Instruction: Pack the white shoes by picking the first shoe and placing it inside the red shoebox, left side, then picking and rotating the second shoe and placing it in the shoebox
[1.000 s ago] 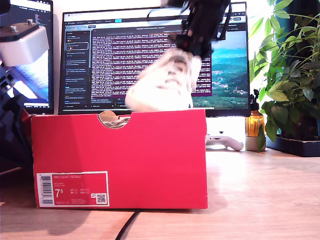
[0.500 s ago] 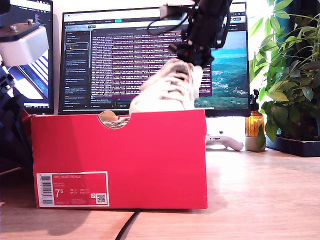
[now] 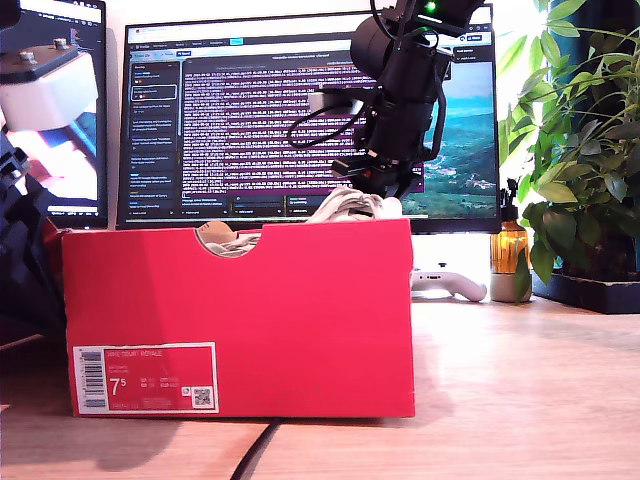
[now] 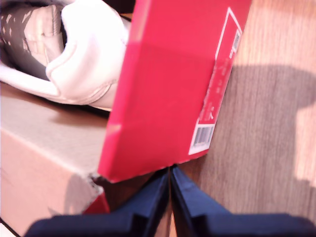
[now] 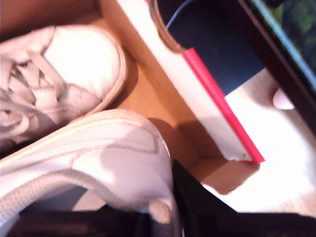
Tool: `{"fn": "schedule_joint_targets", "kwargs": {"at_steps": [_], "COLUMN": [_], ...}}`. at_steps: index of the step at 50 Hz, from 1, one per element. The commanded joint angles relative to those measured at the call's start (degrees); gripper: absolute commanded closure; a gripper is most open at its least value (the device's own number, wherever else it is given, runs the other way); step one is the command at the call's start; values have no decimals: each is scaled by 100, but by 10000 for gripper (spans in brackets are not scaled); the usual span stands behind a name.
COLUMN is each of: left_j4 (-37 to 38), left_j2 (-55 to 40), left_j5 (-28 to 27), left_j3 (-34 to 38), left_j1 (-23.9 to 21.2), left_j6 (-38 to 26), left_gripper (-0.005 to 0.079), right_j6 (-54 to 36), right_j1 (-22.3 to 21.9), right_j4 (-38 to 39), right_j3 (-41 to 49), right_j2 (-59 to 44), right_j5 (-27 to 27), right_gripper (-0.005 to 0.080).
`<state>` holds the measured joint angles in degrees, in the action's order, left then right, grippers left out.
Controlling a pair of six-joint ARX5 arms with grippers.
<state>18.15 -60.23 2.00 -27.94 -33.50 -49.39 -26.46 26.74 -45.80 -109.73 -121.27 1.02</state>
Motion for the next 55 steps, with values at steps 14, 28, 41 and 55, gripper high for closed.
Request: {"fn": "schedule_joint_targets", "kwargs": {"at_steps": [14,28,41,55], "left_j4": [-13,-15,-13,-13], "left_j2": [-17,-17,-17,-17], "left_j5": [-28,-28,-31,-33], "left_j3": [-15,-15,-15,-15], "left_j1": [0,0,0,0], "left_j6": [52,52,52,52], "left_gripper": [761,761,761,761], "right_j6": [-103,-105,-210,70], "right_j1": [101,221,387,511], "right_j4": [15,114,-175,-1502], "right_j3": [-98,-98,-328,-1226], "right_j2": [-284,-284,-284,-273], "right_j5": [68,452,1038,1150], "right_gripper": [756,384,379,420]}}
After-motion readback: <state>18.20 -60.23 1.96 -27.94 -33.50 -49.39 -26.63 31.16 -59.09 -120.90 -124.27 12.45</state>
